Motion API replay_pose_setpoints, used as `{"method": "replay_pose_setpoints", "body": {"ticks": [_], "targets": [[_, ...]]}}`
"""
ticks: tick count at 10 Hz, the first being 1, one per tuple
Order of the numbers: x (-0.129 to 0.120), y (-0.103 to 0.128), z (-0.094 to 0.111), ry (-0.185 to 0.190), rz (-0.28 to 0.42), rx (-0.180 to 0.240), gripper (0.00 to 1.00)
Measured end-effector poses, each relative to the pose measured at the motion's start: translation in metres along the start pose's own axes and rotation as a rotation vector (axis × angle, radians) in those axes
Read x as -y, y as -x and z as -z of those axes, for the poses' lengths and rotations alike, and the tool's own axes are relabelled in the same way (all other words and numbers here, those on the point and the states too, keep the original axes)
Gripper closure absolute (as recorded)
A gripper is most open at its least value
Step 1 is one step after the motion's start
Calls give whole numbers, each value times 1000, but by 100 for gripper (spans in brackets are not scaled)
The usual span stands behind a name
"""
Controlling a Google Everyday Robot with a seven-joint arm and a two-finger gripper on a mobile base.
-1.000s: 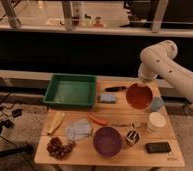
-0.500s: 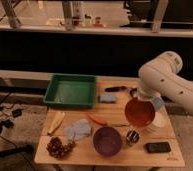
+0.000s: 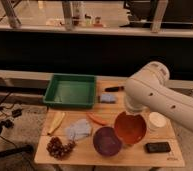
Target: Stack bowls on top of each other
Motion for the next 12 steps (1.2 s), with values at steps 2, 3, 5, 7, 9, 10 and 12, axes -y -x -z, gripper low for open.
{"method": "replay_pose_setpoints", "body": {"ticks": [2,3,5,7,9,10,12], "targets": [[2,28,-10,35,72,42,100],[1,34,-14,51,92,51,100],[-10,41,-19,99,120,79,100],[-23,44,-19,137,135,104,100],[-37,47,-22,183,156,130,100],[-40,50,-24,192,171,137,100],[-44,61,-29,209,213,146,100]]}}
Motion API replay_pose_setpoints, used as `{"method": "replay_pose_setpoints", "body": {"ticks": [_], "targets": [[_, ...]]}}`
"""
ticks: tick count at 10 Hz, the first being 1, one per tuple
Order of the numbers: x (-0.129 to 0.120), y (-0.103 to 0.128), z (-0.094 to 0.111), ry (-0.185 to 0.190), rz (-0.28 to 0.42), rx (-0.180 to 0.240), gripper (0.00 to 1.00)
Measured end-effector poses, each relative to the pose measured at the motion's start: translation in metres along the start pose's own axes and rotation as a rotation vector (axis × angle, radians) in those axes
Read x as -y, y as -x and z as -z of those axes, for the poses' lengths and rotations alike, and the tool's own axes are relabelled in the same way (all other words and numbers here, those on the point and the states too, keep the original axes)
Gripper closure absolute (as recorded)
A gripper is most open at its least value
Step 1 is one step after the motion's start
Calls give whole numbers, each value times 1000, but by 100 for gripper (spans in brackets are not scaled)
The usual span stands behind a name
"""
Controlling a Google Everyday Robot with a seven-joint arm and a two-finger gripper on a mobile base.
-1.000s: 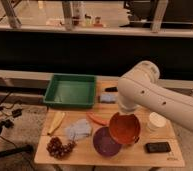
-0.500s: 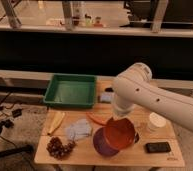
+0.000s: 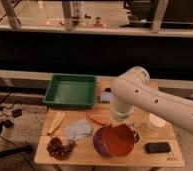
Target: Stack bowls on top of each other
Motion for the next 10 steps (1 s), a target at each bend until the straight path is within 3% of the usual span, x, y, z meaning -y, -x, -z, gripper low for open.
{"method": "replay_pose_setpoints", "body": {"ticks": [3,10], "targets": [[3,19,-11,23,66,0,100],[16,31,-19,19,104,1,100]]}}
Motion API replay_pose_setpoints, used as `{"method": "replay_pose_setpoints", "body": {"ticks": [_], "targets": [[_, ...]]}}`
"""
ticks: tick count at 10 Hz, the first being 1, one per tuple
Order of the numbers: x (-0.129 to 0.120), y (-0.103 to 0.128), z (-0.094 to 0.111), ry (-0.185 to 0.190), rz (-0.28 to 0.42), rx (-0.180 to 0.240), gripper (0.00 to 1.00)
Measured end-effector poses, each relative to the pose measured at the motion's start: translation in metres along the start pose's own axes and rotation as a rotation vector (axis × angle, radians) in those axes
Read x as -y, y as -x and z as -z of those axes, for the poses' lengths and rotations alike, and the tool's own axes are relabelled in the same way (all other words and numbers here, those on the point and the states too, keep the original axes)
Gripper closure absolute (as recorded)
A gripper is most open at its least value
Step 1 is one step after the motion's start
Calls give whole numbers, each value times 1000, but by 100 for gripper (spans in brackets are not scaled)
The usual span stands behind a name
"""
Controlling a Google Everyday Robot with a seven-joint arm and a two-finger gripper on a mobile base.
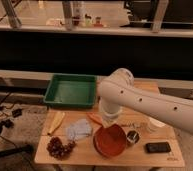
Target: Stack bowls on top of each other
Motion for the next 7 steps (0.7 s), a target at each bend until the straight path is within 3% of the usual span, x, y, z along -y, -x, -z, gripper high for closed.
{"method": "replay_pose_setpoints", "body": {"ticks": [7], "targets": [[8,-5,-8,11,-12,3,100]]}}
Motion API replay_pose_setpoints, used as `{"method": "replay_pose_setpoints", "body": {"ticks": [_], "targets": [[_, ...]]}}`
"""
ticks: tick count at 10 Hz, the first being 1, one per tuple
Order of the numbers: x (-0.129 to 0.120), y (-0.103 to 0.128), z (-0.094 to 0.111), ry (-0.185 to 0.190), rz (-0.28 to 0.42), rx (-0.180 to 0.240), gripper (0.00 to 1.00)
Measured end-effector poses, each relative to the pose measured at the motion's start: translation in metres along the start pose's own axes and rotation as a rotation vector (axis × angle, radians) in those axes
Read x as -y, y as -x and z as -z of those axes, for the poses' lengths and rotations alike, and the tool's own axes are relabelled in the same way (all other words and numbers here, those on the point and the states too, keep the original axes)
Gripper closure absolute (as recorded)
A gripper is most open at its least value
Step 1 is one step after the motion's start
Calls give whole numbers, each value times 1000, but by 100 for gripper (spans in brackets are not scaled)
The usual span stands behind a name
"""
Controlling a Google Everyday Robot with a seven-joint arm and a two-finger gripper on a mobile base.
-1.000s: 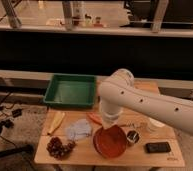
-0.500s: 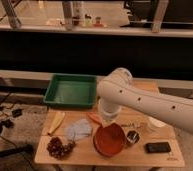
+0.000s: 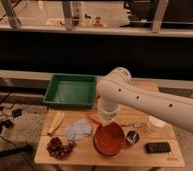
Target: Stack bowls on top of each other
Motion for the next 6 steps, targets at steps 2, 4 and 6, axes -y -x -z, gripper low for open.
{"method": "replay_pose_setpoints", "body": {"ticks": [2,4,6], "targets": [[-1,-3,-3,13,2,4,100],[0,-5,-8,26,9,16,100],[1,-6,-13,38,12,21,100]]}}
